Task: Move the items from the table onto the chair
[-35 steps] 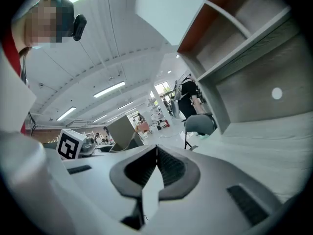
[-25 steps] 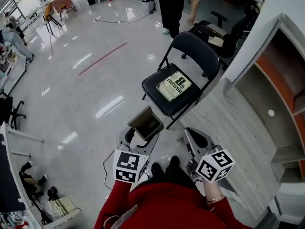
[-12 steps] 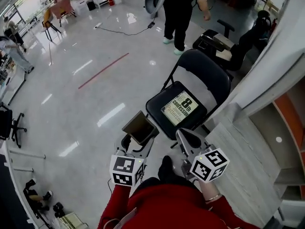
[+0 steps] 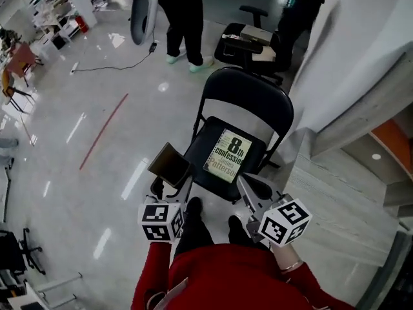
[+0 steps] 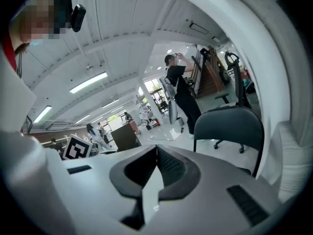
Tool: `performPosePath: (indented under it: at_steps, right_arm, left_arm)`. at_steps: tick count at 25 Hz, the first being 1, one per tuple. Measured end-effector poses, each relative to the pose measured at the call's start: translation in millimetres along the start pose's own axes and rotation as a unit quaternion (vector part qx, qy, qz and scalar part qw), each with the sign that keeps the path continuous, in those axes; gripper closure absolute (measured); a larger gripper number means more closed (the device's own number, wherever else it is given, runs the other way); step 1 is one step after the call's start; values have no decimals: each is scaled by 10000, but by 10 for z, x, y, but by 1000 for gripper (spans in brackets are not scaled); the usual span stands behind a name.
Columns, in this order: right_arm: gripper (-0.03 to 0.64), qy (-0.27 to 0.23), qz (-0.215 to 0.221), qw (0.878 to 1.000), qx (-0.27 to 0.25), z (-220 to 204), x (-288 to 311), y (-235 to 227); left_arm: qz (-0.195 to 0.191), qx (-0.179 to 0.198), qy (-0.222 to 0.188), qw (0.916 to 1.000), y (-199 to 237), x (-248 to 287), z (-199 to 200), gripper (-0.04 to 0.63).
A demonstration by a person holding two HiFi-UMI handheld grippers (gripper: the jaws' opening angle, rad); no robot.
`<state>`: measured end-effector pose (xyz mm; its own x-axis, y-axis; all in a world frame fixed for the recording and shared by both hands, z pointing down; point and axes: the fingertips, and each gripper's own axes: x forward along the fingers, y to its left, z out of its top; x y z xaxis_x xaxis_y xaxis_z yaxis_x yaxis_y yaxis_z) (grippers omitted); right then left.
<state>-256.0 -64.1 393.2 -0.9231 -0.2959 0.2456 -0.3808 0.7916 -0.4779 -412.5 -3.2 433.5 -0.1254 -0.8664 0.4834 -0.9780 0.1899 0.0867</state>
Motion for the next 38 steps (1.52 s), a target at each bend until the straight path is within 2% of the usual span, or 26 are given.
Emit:
performPosePath:
  at_steps: [3,7,14,19,22,26,32,38]
  right_arm:
    - [601,-278,-664,9972,205,75,205,-106]
    - [601,-574,-1319,9893,237,196,433,-161]
    - [601,-633,-2130,9732,592,-20,476,-425]
    - [601,-685,-2441,9641,790,-158,533,-665]
    - [601,-654,-2567,9607,828,-298,634,-854]
    - [601,-588,-2584,9613,749,-535,837,-1109]
    - [601,-586,-2619,9585,959,-986,1016,-1376]
    - [601,-539,-2670,9565,1049,-1237,1014,-1555]
  left_arm:
    - [-630,392,122,9972,144,351,114,275]
    - [-1271,897,215,9876,289,725,247,275]
    - [-1830,1220,440,9745,255,1185,194,275]
    - [-1903,1410,570,9699,335,1662,-100,275]
    - [-1881,1395,768,9691,403,2042,-453,275]
    - [-1665,1538,972,9691,466,2491,-954,275]
    - [-1354,1523,1154,9722,550,3082,-1642,275]
    - [-1038,1439,1128,9776,599,3494,-1924,275]
